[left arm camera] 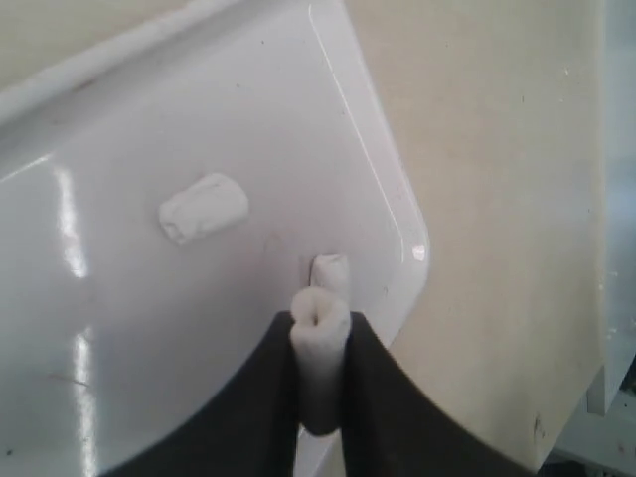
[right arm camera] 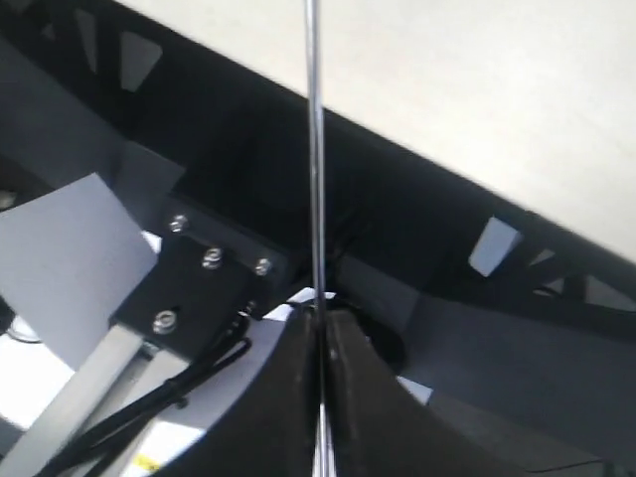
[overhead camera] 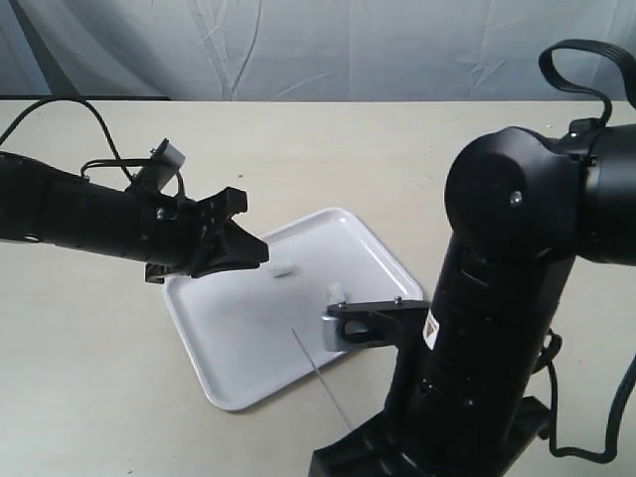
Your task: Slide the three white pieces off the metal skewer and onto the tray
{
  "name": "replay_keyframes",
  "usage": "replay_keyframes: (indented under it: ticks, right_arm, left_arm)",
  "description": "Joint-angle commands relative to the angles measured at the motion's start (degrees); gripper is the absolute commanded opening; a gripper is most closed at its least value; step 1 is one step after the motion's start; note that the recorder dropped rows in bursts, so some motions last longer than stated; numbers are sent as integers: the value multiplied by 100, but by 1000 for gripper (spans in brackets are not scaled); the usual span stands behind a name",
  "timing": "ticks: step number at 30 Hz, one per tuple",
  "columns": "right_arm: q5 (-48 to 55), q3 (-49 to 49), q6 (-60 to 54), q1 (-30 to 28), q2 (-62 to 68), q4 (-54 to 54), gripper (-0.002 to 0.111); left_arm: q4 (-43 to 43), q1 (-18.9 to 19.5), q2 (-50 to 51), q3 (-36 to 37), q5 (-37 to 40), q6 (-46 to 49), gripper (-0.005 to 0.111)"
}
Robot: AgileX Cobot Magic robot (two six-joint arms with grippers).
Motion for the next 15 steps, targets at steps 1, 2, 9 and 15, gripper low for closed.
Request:
replay_keyframes:
  ticks: [1,2,9,15]
  right_arm:
    - [-16,29,257,12,-62,-963,-1]
    - [-16,29,295,12,-62,-1104,-1]
    - [-16,-216,362,2,-12,-1815,-1]
    - [-16,-903,257,-347,516,-1841,-1]
  left_arm:
    - [293,-13,-15,-20,265,-6,23]
    - [360,-13,-15,-20,241,-6,27]
    - [463,-13,-15,-20,243,-28,43]
    - [708,-2,-15,-20,683,-28,42]
